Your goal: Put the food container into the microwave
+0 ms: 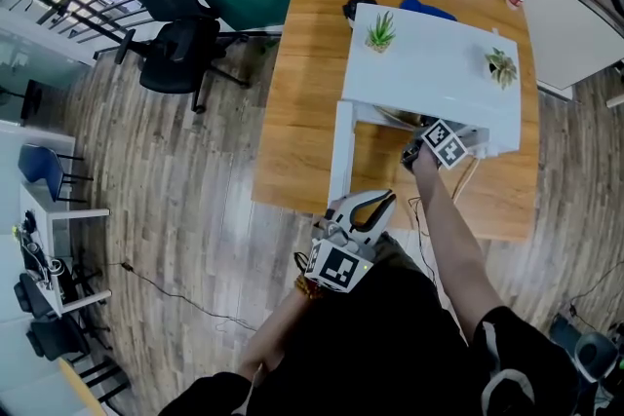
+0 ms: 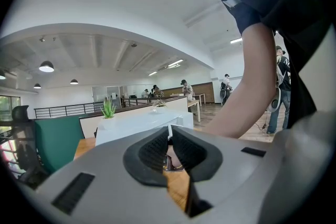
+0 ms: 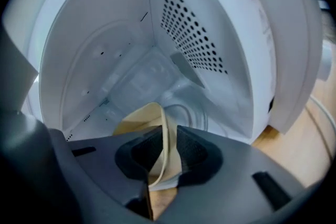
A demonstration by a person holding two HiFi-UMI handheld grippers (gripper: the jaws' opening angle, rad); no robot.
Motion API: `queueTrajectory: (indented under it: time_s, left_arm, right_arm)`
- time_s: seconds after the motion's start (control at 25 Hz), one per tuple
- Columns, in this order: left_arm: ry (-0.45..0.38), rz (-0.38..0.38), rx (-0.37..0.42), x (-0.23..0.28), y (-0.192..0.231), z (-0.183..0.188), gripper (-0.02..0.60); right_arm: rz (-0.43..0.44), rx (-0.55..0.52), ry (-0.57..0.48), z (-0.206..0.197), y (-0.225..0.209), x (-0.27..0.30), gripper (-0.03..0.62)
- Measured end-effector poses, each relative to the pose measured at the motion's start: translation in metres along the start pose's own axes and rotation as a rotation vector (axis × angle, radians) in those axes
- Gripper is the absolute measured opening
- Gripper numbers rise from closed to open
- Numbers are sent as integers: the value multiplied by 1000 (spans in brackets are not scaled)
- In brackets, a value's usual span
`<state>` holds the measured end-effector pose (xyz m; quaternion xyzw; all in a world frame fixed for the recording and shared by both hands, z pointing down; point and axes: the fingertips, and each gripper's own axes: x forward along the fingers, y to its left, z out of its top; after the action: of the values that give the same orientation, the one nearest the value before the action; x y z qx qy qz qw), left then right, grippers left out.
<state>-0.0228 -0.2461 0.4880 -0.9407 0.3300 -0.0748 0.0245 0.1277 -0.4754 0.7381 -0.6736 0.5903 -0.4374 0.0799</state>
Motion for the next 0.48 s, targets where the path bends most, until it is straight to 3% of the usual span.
queueTrajectory:
  time_s: [0.16, 0.48]
  left_arm:
    - [0, 6, 6, -3, 2, 2, 37]
    - [-14, 12, 10, -4, -10, 7, 37]
  right_arm:
    - [25, 78, -52, 3, -6, -5, 97]
    - [33, 51, -55, -1, -17, -29, 135]
